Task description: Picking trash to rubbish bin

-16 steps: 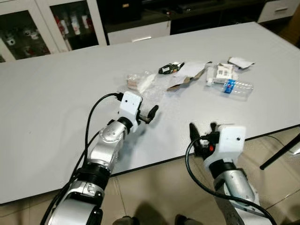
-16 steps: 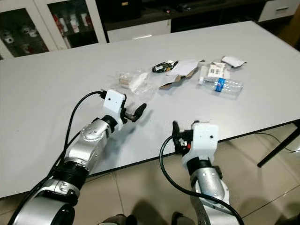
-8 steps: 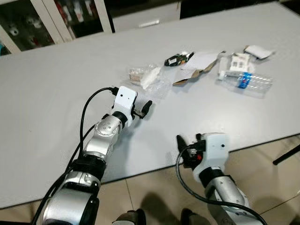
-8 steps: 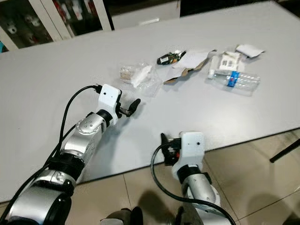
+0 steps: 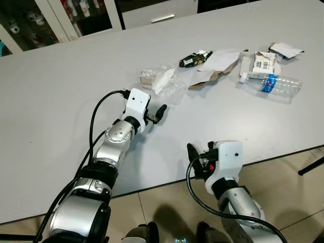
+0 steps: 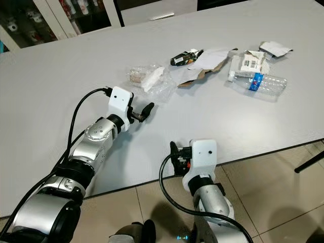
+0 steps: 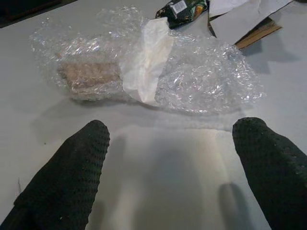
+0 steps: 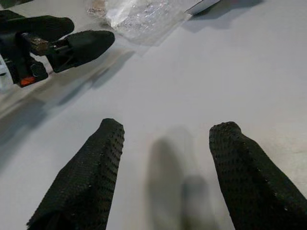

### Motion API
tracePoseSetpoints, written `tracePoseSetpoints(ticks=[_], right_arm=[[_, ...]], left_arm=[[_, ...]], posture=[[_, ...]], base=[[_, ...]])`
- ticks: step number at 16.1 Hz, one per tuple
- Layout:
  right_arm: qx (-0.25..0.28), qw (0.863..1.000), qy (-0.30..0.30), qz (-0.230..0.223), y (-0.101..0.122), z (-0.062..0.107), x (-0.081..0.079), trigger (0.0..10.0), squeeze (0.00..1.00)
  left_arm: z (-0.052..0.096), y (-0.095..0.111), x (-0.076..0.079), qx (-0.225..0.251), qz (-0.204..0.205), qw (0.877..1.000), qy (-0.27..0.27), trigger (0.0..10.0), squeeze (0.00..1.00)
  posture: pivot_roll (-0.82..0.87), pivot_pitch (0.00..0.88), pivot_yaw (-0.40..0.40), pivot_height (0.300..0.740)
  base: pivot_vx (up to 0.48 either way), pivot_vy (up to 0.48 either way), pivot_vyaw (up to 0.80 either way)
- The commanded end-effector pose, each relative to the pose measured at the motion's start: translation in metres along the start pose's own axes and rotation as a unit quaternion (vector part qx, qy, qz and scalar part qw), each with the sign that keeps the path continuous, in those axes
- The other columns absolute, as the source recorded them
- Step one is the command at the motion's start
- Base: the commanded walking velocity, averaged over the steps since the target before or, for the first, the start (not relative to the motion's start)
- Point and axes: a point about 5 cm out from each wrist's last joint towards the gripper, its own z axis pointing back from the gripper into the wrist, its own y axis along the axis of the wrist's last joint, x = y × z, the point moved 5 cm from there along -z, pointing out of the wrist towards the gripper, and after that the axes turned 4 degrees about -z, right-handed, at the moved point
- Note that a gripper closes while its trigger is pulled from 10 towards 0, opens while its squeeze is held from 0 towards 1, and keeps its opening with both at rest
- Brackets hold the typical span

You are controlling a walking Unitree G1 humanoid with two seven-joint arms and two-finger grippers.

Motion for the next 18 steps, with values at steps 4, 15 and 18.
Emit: tracePoseSetpoints(ticks=[4, 15, 18], right_arm=[[0.011, 1.0, -0.012, -0.002, 0.005, -0.005, 0.002, 10.0, 0.0], [0.133, 0.97, -0.151, 0.137, 0.053, 0.027, 0.06, 10.0, 0.0], [0.139, 0.966, -0.15, 0.156, 0.057, 0.029, 0.066, 10.0, 0.0]], left_arm=[[0.002, -0.008, -0.007, -0.013, 0.014, 1.0, 0.014, 10.0, 0.0], [0.042, -0.031, 0.003, -0.005, 0.044, 0.999, -0.029, 10.0, 0.0], [0.07, -0.033, -0.019, 0.002, -0.011, 1.0, 0.003, 10.0, 0.0]], posture=[[0.07, 0.19, 0.116, 0.74], [0.07, 0.15, 0.057, 0.74], [0.1, 0.143, 0.029, 0.74]], base=[[0.0, 0.0, 0.0], [0.0, 0.0, 0.0], [0.0, 0.0, 0.0]])
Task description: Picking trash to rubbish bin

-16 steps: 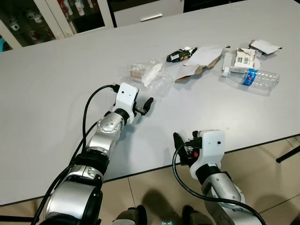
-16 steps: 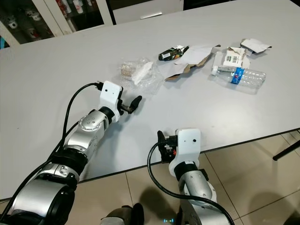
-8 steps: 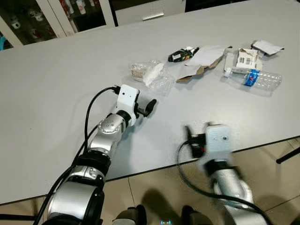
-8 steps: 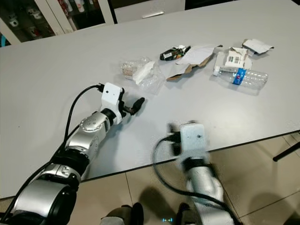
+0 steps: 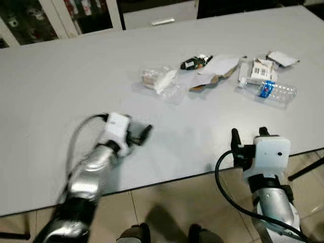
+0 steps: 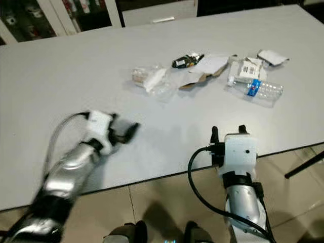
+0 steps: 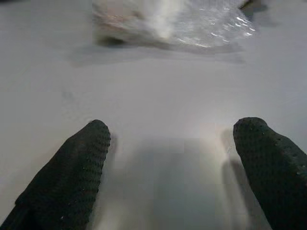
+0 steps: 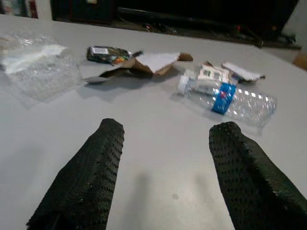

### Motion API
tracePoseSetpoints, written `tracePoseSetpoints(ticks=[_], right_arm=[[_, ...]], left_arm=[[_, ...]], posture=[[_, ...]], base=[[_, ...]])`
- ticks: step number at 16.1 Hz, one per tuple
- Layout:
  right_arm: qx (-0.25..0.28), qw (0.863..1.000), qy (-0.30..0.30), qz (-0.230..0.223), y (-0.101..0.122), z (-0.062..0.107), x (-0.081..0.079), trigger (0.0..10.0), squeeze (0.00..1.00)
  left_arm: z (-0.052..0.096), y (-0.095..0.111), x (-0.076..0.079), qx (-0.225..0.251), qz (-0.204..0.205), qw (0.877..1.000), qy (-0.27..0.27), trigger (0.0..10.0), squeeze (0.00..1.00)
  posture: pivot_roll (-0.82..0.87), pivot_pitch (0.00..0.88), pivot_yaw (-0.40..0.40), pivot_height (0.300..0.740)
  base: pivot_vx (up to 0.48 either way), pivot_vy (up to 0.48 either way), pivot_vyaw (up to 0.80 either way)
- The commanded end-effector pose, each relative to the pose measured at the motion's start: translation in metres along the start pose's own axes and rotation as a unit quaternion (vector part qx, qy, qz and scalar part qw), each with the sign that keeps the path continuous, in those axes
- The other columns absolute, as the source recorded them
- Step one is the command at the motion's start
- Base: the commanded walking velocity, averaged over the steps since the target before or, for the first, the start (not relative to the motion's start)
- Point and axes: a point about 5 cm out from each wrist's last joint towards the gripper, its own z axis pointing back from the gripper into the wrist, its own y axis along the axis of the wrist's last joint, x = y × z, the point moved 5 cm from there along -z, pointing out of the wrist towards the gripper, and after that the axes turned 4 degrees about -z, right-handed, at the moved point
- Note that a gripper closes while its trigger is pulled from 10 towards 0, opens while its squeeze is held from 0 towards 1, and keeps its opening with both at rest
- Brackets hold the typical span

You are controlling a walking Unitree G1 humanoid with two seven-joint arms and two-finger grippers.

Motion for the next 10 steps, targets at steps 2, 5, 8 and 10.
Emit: tracePoseSetpoints(ticks=[2, 5, 8, 10], right_arm=[[0.022, 1.0, -0.005, 0.005, 0.011, 0.0, 0.012, 10.0, 0.0], [0.023, 1.0, -0.013, 0.001, 0.011, 0.0, 0.026, 10.0, 0.0], [0.016, 0.999, -0.024, -0.019, 0.012, 0.001, 0.028, 10.0, 0.0], [0.011, 0.999, -0.027, -0.031, 0.009, 0.001, 0.021, 10.0, 0.0]], left_arm=[[0.014, 0.008, -0.005, 0.011, -0.03, 0.999, 0.005, 10.0, 0.0], [0.018, 0.013, 0.003, 0.013, -0.053, 0.999, 0.005, 10.0, 0.0], [0.014, 0.018, 0.01, 0.014, -0.017, 1.0, -0.001, 10.0, 0.0], [0.012, 0.016, 0.015, 0.014, -0.01, 1.0, -0.008, 10.0, 0.0]], posture=[[0.12, 0.134, 0.005, 0.74], [0.13, 0.129, -0.006, 0.74], [0.11, 0.13, -0.019, 0.74], [0.11, 0.128, -0.022, 0.74]], base=[[0.0, 0.0, 0.0], [0.0, 0.0, 0.0], [0.0, 0.0, 0.0], [0.0, 0.0, -0.33]])
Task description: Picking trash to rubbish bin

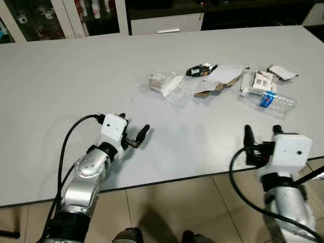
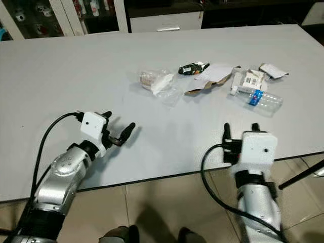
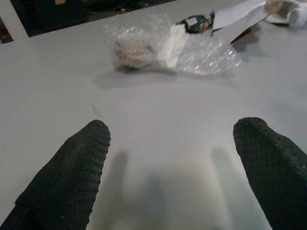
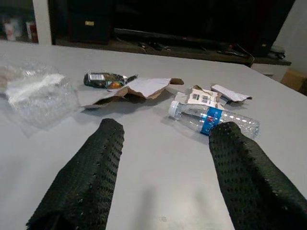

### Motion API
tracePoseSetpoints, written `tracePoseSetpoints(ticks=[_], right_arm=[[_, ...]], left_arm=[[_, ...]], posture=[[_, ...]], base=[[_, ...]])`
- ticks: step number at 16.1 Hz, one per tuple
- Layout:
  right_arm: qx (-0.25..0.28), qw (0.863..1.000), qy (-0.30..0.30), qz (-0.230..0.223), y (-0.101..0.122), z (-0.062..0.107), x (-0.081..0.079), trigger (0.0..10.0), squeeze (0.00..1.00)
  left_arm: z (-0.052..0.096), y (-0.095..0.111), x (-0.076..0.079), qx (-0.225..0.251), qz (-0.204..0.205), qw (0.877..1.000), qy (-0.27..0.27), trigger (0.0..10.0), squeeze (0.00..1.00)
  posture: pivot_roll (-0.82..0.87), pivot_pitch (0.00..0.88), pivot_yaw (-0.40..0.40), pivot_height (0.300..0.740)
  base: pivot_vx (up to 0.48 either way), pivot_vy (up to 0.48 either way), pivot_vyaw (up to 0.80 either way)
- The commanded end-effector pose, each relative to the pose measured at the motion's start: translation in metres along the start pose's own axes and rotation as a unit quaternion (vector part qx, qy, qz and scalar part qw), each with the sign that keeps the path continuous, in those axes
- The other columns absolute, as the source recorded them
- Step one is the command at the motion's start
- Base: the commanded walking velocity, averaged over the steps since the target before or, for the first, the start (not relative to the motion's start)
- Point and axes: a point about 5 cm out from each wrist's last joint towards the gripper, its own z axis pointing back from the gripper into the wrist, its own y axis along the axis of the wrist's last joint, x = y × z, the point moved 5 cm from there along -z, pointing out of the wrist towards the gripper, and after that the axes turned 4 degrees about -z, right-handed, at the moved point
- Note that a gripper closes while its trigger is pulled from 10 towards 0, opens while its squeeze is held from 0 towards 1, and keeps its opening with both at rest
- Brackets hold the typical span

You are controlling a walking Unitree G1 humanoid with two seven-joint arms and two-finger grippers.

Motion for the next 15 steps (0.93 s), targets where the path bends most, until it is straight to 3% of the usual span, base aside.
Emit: tracePoseSetpoints(ticks=[1, 5, 10, 15], right_arm=[[0.006, 1.0, -0.007, 0.002, 0.004, 0.003, 0.0, 10.0, 0.0], [0.019, 0.999, -0.03, -0.03, 0.008, 0.002, -0.008, 10.0, 0.0], [0.017, 0.998, -0.047, -0.024, 0.006, 0.009, -0.005, 10.0, 0.0], [0.018, 0.998, -0.063, -0.019, 0.006, 0.011, -0.001, 10.0, 0.0]], left_arm=[[-0.004, 0.001, 0.003, -0.002, 0.002, 1.0, 0.0, 10.0, 0.0], [-0.018, 0.012, 0.008, -0.001, 0.017, 1.0, -0.013, 10.0, 0.0], [-0.021, 0.011, 0.007, -0.008, 0.016, 1.0, -0.016, 10.0, 0.0], [-0.024, 0.01, 0.008, -0.017, 0.014, 0.999, -0.023, 10.0, 0.0]], posture=[[0.1, 0.133, -0.005, 0.74], [0.09, 0.142, 0.024, 0.74], [0.07, 0.133, 0.041, 0.74], [0.05, 0.14, 0.049, 0.74]], base=[[0.0, 0.0, -0.61], [0.0, 0.0, -0.24], [0.0, 0.0, 0.0], [0.0, 0.265, 0.0]])
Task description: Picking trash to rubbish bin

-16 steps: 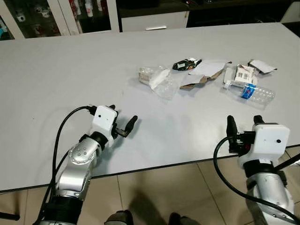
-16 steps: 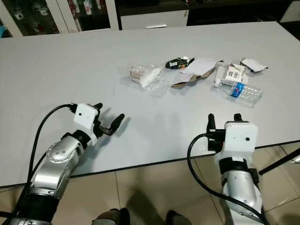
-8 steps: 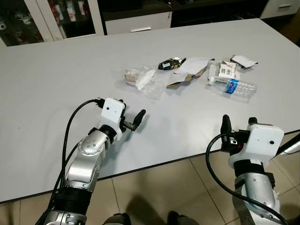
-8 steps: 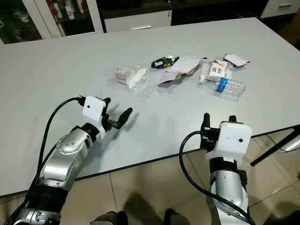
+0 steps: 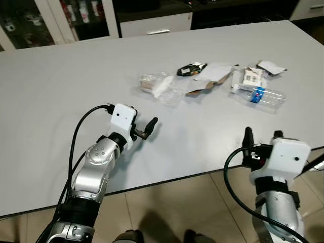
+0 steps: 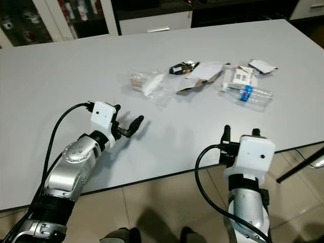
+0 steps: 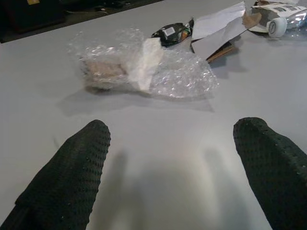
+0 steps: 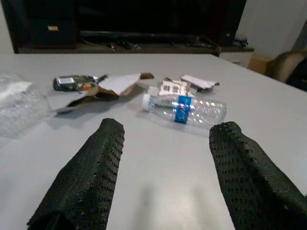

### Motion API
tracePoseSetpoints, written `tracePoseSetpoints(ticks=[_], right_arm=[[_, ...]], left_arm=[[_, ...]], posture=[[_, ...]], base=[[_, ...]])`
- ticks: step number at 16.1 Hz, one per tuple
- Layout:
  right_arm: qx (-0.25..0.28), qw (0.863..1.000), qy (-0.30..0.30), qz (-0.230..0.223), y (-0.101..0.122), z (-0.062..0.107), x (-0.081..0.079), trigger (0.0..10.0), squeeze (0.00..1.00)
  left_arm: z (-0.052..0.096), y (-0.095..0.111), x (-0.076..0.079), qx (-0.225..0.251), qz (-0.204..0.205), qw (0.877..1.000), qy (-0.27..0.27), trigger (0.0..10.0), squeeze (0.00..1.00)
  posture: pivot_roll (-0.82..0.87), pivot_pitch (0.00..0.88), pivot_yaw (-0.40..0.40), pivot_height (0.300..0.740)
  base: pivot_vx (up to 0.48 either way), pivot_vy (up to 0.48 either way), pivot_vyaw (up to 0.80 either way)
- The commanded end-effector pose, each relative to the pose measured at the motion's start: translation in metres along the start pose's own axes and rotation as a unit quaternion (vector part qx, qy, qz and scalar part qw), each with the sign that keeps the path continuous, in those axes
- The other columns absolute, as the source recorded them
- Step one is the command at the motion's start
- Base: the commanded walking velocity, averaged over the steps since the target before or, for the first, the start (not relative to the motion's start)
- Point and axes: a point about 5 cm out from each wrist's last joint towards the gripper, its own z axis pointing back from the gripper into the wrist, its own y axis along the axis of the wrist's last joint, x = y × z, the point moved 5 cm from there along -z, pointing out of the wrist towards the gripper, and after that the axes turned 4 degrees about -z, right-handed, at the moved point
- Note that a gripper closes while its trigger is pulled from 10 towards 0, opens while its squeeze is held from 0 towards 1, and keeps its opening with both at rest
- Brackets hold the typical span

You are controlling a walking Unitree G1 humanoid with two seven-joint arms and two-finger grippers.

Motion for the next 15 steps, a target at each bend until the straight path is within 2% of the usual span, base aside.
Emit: tracePoseSetpoints(ticks=[1, 10, 15], right_arm=[[0.009, 1.0, -0.01, 0.0, 0.0046, 0.0027, 0.0028, 10.0, 0.0], [0.006, 1.0, -0.014, 0.0, 0.0041, 0.0051, 0.0026, 10.0, 0.0], [0.004, 0.999, -0.035, 0.002, 0.0031, 0.0031, 0.0088, 10.0, 0.0]], left_arm=[[0.0008, -0.0054, 0.0003, -0.014, -0.001, 1.0, -0.007, 10.0, 0.0], [0.0007, -0.0092, 0.0027, -0.026, -0.002, 1.0, -0.015, 10.0, 0.0], [-0.002, -0.009, 0.003, -0.029, -0.009, 0.999, -0.018, 10.0, 0.0]], posture=[[0.05, 0.141, 0.05, 0.74], [0.05, 0.154, 0.056, 0.74], [0.05, 0.15, 0.061, 0.74]], base=[[0.0, 0.326, 0.0], [0.0, 0.48, 0.0], [0.0, 0.48, 0.0]])
